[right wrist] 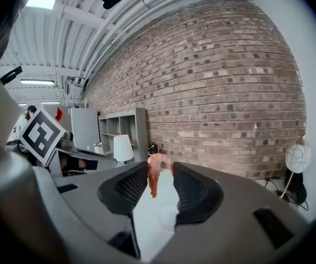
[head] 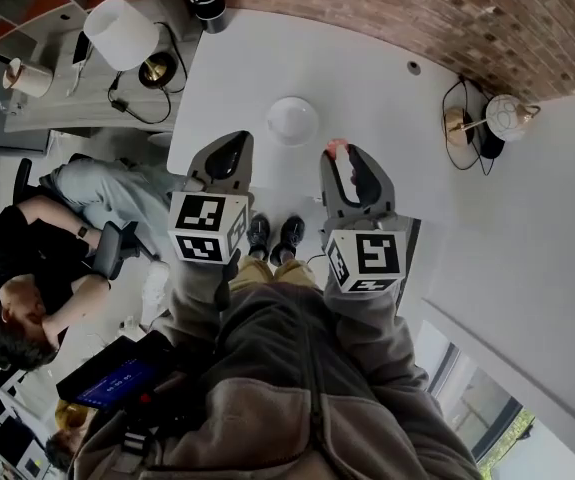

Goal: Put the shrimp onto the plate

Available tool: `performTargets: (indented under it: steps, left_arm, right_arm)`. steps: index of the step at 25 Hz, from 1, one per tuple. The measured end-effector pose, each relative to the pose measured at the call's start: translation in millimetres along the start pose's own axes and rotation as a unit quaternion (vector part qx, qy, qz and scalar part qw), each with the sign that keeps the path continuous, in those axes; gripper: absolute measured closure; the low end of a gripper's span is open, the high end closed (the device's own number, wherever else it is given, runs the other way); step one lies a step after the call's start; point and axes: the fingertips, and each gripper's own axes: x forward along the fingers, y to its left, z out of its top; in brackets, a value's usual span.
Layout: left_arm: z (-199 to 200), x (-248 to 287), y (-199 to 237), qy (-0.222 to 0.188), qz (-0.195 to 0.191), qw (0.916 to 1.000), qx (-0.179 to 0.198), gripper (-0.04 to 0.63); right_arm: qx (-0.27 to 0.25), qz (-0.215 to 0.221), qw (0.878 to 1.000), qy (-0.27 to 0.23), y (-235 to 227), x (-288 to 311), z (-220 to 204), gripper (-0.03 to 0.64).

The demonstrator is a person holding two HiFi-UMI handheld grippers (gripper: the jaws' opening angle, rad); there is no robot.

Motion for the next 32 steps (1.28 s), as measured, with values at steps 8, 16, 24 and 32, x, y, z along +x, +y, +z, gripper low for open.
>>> performTargets:
  steps: [8,16,24,32]
  left_arm:
    - [-32,15,11,0.031,0.012,0.9994,-0.007,0.591]
    - [-72,35,32,0.071,0.026,0.9969,-0.020,0.591]
    - [-115,56,49,0.115,0.025,0.9924,-0.036,0.591]
    - [-157,67,62,0.154,0.036,0.9856,-0.059,0.591]
  right_arm:
    - [0.003,0.013,0.999,0.031,-1,26,-34,0.471]
    - [0.003,0.026,0.997,0.069,0,62,-70,0.471]
    - [0.015,0.031,0.994,0.101,-3,95,-107,0.471]
    - [0.028,0.034,0.989,0.143,-10,123,-153,0.471]
